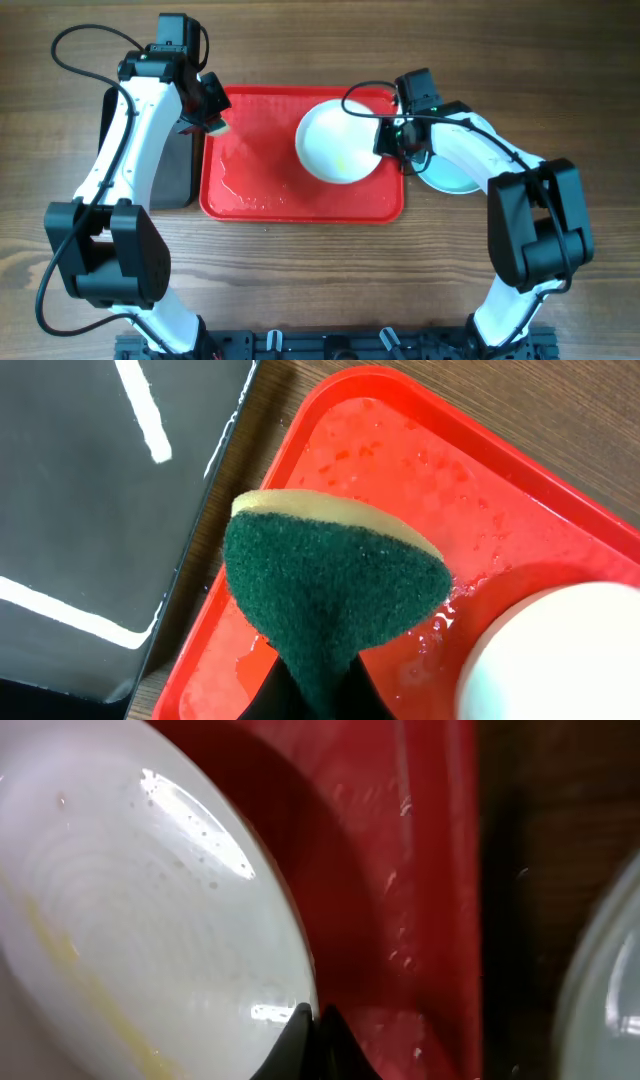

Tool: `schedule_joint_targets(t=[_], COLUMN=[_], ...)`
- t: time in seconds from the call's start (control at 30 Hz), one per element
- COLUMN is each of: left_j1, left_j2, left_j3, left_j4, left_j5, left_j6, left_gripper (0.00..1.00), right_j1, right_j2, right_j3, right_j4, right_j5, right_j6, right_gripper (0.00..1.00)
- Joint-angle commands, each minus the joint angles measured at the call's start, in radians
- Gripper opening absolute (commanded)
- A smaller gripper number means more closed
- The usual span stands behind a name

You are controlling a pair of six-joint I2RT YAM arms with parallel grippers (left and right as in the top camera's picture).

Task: Clean dirty plates on tray and stack at the side

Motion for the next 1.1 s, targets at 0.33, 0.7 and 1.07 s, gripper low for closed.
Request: schedule_joint_targets(t=[0.33, 0.7, 1.07], left_j1=[-0.004, -0.004, -0.004], left_j2=[-0.003, -0.003, -0.003], left_j3=[-0.005, -0.005, -0.005], left_j4=[0.006, 0.008, 0.007], left_j5=[0.011, 0.012, 0.012], left_j6=[-0.017, -0.017, -0.017], left_gripper=[0.04, 0.04, 0.04], right_j1=[0.187, 0.185, 0.185], right_j2=[0.009, 0.054, 0.129], right_j3=[0.148, 0.198, 0.198], right_j4=[-0.187, -0.046, -0.039], right_j5=[-0.078, 0.105, 0.000], right_j6=[-0.315, -0.555, -0.650], right_gripper=[0.15, 0.33, 0.39])
